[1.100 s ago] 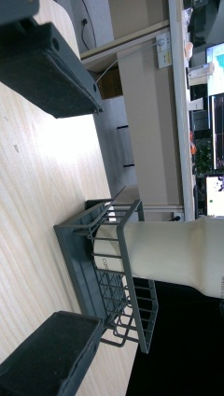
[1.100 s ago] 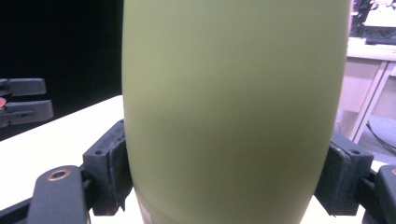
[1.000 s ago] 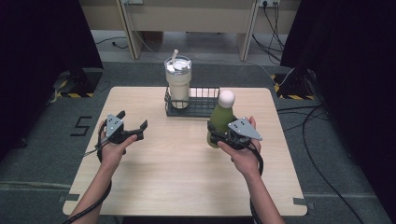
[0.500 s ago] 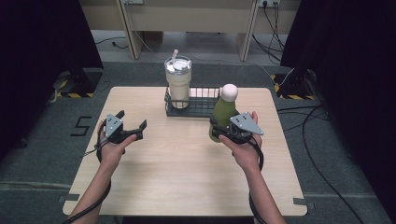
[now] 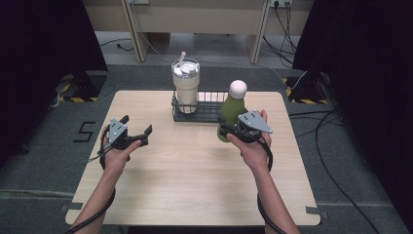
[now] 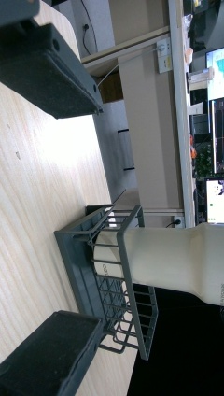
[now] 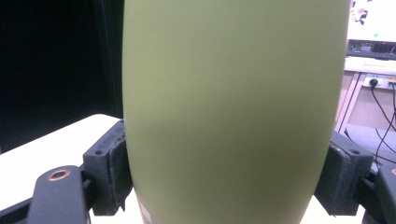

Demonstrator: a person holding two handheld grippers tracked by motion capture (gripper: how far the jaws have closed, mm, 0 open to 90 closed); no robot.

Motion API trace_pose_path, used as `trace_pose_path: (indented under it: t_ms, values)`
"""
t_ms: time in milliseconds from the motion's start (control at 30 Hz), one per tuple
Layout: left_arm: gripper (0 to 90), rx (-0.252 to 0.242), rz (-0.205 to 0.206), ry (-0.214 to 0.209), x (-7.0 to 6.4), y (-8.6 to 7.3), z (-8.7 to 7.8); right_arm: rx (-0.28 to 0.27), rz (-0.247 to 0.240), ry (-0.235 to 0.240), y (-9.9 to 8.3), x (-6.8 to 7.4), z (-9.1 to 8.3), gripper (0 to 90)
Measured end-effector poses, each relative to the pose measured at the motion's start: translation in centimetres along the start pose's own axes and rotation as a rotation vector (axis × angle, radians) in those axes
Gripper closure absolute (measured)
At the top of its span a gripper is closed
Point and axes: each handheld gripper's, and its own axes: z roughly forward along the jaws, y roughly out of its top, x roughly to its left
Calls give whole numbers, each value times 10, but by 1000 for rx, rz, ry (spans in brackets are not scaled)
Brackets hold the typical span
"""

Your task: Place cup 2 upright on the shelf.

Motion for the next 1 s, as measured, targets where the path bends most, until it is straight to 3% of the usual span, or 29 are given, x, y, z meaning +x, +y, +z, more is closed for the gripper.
trace_pose_path:
  t_ms: [1000]
  values:
    - [3,-7,-7,4,2,1,-1,0,6,-31,10,-6,24,208]
